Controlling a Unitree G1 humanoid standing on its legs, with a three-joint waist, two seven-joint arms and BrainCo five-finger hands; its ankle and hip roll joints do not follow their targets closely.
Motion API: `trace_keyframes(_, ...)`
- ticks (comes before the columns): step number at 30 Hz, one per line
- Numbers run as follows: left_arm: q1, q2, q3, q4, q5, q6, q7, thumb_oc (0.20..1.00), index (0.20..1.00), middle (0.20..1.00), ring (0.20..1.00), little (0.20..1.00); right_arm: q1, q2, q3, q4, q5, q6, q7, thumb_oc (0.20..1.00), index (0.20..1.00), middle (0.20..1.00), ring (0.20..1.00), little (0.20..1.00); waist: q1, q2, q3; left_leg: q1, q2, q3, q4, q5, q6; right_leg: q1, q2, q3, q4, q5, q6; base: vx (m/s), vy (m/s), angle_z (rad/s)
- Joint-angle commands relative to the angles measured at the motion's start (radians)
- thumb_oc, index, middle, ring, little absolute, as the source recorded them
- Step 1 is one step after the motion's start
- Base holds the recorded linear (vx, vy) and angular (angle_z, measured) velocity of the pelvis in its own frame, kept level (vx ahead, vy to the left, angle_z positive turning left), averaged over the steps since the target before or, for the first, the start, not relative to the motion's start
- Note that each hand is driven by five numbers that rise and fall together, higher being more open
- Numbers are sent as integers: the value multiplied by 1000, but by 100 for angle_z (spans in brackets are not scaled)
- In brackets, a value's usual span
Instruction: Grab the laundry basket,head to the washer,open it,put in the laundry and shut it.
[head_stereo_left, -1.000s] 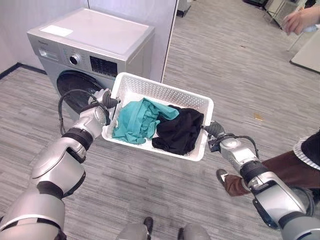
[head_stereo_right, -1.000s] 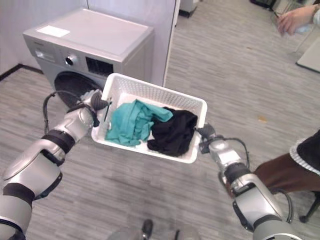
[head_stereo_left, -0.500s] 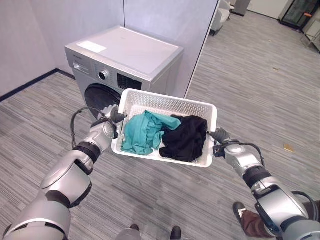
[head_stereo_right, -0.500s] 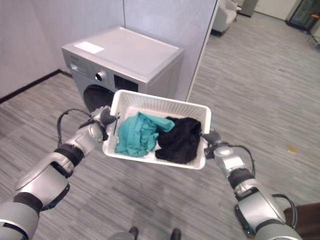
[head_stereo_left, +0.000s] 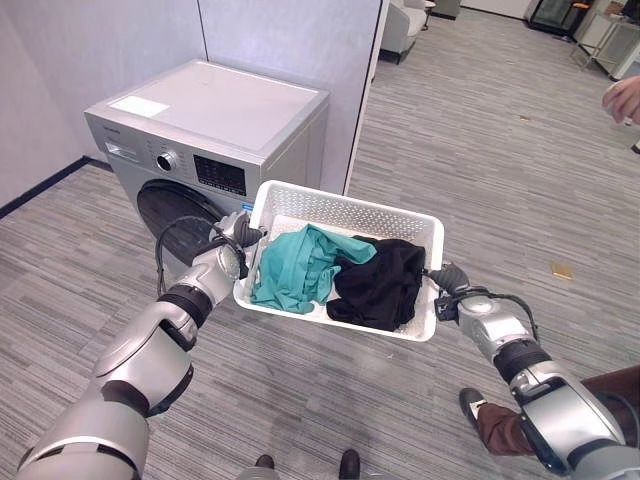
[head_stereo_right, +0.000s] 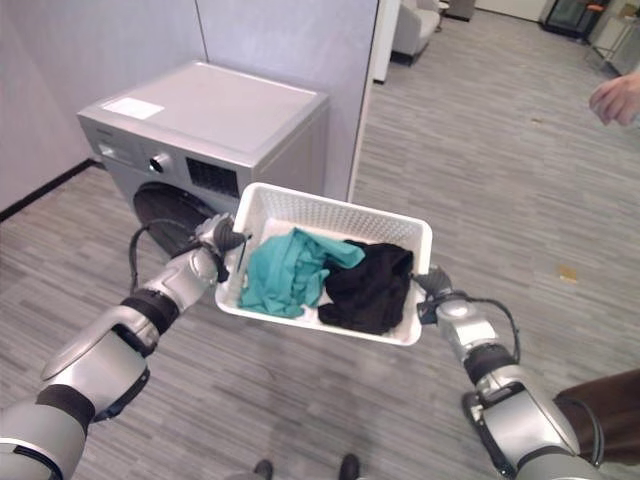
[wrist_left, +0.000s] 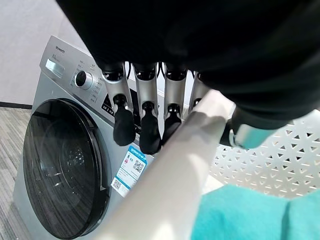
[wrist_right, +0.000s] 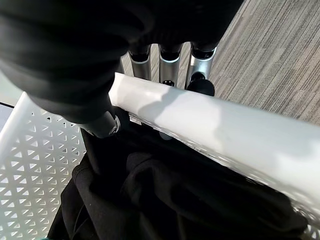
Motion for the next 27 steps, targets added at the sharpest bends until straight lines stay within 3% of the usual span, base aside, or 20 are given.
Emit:
trace_keyframes(1,-153,-95,-38,47,24,-92,23,200,200,200,200,200,-102,6,-47,-126,39,-167,37,200,200,200,200,200,15,52,-65,-10,23,-59,-56,0,28,74,-97,-45,68,-163,102,0,0,0)
trace_keyframes(5,-150,-92,-30,52,17,-91,23,200,200,200,200,200,-97,5,-56,-122,36,-167,33,200,200,200,200,200,13,55,-67,-8,23,-59,-59,0,28,76,-98,-45,63,-161,104,0,0,0)
trace_keyframes(6,748,73,576,-544,-65,-126,-40,200,200,200,200,200,329,6,-396,-99,-52,-183,-8,200,200,200,200,200,-6,83,-59,38,37,50,-63,-101,22,59,-133,-45,3,-164,87,0,0,0)
trace_keyframes(14,767,77,590,-544,-71,-119,-41,200,200,200,200,200,323,17,-388,-83,-60,-159,-15,200,200,200,200,200,-1,74,-61,44,42,49,-63,-103,23,61,-130,-44,1,-163,87,1,-1,-16)
trace_keyframes(27,742,154,621,-610,-93,-114,-51,200,200,200,200,200,218,-7,-289,-260,-89,-113,9,200,200,200,200,200,29,32,-53,34,58,49,-59,-97,21,49,-118,-39,1,-152,82,-4,0,0)
